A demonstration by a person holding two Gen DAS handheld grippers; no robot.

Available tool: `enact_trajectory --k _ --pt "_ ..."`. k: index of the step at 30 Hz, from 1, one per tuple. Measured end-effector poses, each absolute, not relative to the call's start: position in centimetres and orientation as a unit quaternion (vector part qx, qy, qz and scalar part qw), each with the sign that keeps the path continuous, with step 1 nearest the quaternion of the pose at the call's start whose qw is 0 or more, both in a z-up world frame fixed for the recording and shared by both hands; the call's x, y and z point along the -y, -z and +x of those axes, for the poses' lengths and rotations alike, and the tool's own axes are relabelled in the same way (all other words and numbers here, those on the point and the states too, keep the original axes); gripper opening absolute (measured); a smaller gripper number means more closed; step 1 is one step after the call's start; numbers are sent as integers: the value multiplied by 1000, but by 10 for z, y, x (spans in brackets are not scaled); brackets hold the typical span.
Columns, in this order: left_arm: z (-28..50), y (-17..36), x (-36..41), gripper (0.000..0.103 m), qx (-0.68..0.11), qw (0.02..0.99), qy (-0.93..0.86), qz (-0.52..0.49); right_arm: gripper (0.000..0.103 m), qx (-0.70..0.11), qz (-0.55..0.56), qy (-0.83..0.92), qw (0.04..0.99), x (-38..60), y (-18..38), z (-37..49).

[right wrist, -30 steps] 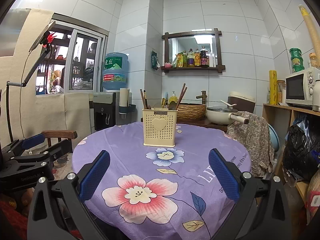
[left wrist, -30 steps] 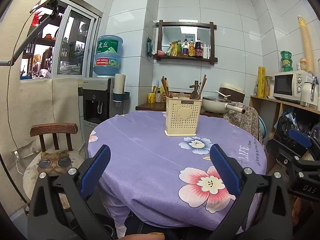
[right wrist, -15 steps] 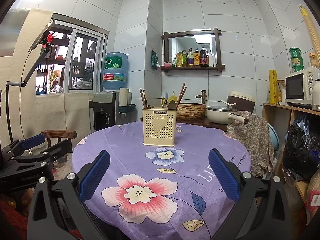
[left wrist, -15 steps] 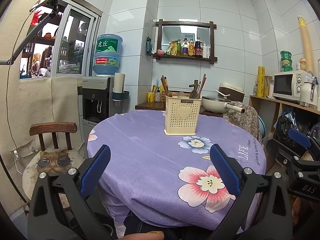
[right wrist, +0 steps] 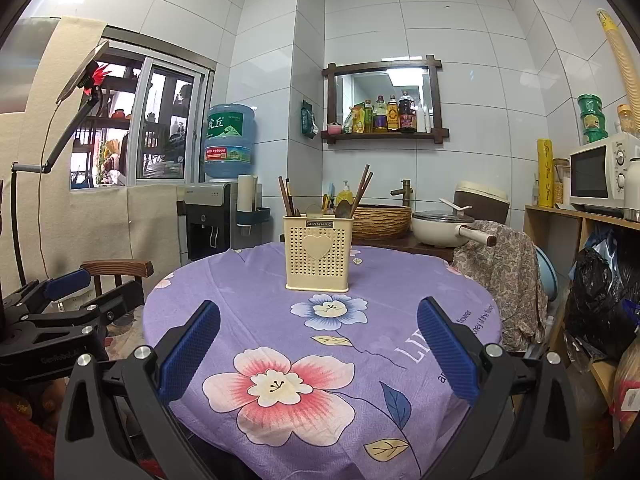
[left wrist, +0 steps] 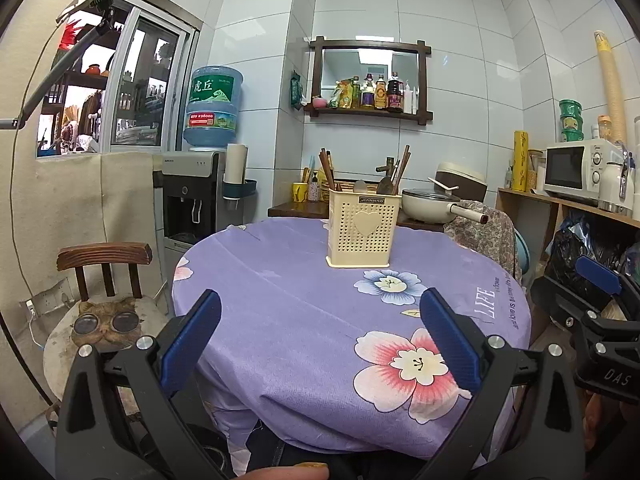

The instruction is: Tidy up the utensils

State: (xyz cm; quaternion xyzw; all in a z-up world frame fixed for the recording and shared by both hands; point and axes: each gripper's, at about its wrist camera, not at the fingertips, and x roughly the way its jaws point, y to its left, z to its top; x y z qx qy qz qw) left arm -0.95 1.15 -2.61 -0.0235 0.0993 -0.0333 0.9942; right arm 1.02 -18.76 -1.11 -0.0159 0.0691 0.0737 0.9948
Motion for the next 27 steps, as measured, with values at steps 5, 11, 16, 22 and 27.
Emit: enact_trajectory --k 5,11,16,22,27 --pt "-9 25 -11 98 -99 994 32 -23 97 -69 -16 -73 995 187 12 10" --pt "-9 25 -10 98 -98 994 31 -22 97 -69 -16 -73 995 187 11 10" --pt "-12 24 -11 98 -92 995 36 -26 97 -72 -13 -70 995 188 15 10" --pt "-12 23 -8 98 -95 995 33 -21 97 -73 -13 -68 995 189 18 9" --pt "-10 23 -8 98 -99 994 40 -27 97 -73 -13 -66 995 187 16 10"
